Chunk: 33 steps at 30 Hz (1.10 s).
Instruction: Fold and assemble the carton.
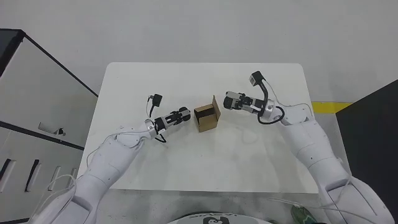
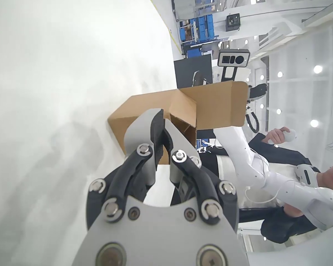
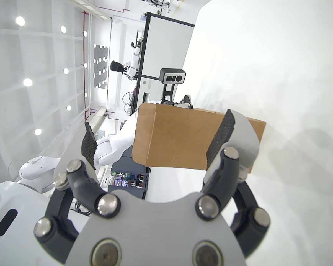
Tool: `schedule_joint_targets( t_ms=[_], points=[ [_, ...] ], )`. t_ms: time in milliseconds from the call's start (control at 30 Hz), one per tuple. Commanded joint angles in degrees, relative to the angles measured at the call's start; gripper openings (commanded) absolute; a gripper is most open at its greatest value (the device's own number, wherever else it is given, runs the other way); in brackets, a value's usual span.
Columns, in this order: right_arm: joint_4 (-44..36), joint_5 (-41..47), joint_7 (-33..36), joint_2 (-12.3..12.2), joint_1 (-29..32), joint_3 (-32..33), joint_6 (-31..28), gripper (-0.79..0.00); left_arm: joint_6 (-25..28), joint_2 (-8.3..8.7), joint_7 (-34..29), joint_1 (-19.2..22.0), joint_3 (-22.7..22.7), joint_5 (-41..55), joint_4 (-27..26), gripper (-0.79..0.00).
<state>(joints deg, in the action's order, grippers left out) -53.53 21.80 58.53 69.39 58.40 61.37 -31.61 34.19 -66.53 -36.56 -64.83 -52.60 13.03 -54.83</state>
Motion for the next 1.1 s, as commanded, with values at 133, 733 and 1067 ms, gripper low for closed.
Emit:
schedule_joint_targets(
  t_ms=[133,733,1067],
  points=[
    [-1.8,-0.9,-0.2,-0.4,0.6,0.7,1.5,0.000,-1.4,-0.28,-1.9,-0.3,0.5,-0.1,-0.5,-0.785],
    [-1.7,-0.7,1.5,-0.4,0.0,0.2,2.9,0.000,-2.0,-1.61,-2.3,1.0,2.1,0.0,0.6,-0.785],
    [-8.8,-9.5,4.8,-2.9,-0.3,4.3,13.5,0.000,-2.0,-1.61,-2.3,1.0,2.1,0.0,0.6,-0.785]
  ],
)
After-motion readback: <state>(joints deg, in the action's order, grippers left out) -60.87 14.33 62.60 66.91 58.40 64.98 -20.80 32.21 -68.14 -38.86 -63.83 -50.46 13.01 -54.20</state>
